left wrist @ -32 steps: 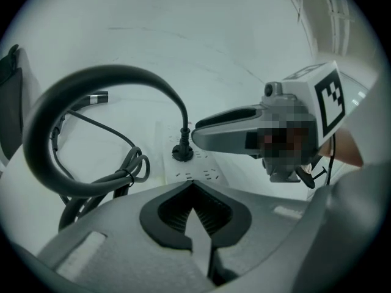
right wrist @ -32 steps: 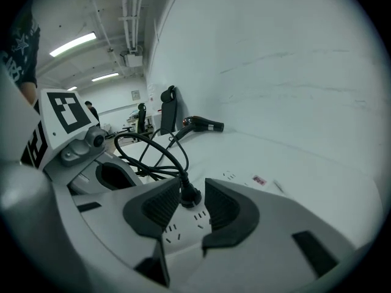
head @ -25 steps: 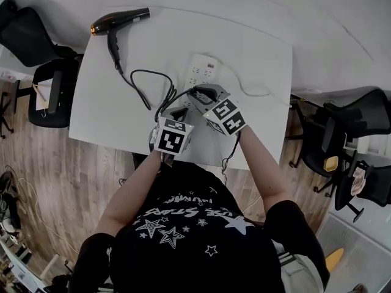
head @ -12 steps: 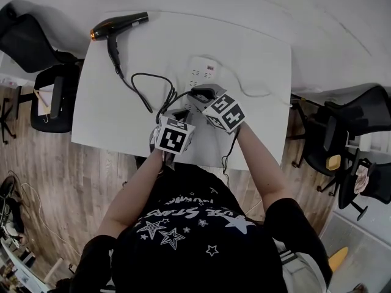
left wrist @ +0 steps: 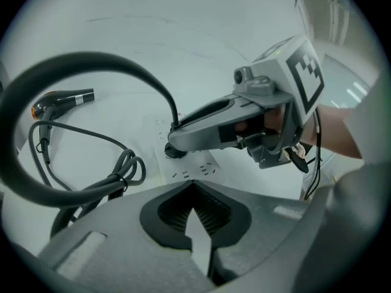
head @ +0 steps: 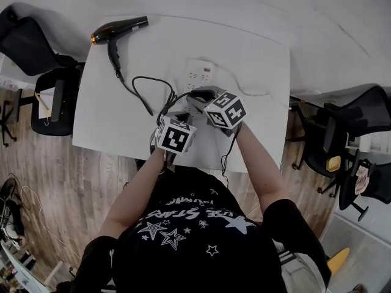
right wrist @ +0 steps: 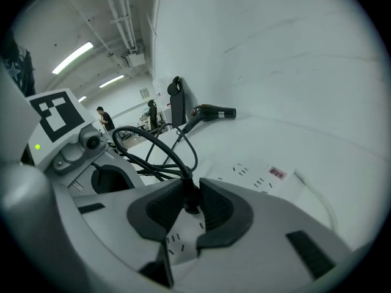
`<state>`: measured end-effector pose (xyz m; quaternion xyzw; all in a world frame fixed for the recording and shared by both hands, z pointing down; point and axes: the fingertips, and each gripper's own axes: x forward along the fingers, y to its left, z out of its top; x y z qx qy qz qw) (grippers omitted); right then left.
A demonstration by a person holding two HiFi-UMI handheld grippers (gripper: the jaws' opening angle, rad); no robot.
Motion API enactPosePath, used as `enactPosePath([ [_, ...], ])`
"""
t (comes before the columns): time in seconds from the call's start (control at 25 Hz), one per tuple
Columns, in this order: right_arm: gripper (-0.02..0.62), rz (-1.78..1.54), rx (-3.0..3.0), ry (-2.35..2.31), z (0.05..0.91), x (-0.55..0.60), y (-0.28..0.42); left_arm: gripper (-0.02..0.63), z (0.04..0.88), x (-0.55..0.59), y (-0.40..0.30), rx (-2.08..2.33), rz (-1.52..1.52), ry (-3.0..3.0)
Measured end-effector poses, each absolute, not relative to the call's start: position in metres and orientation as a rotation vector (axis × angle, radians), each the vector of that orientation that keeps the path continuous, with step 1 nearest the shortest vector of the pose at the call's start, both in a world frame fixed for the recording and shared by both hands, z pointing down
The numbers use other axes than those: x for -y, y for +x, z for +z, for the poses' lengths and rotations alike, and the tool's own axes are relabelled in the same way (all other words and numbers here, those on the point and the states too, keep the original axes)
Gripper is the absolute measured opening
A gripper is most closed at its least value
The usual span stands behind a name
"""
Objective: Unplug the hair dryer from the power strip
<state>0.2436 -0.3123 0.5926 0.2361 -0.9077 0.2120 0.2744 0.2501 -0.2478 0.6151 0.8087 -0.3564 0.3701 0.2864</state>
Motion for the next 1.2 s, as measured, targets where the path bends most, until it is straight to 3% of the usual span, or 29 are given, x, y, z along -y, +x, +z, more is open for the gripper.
enactPosePath([
  [0.2, 0.084, 0.678, 2.470, 0.642, 0.592, 0.314, 0.245, 0.007, 0.615, 0.248, 0.249, 0.962, 0.989, 2.162],
  [0.56, 0.078, 0.389, 2.371, 0.667, 0.589, 0.310, 0.235, 0.007, 0.616, 0.249, 0.251, 0.901, 1.002, 2.151],
  [0.76, 0.080, 0.624, 2.392, 0.669, 0.591, 0.315, 0.241, 0.007, 0.617, 0.248, 0.250, 0.883, 1.001, 2.144],
  [1.2, 0.078, 0.752, 2.428, 0.688, 0.592, 0.319, 0.245, 0.006, 0.617, 0.252, 0.249, 0.858, 0.980, 2.141],
])
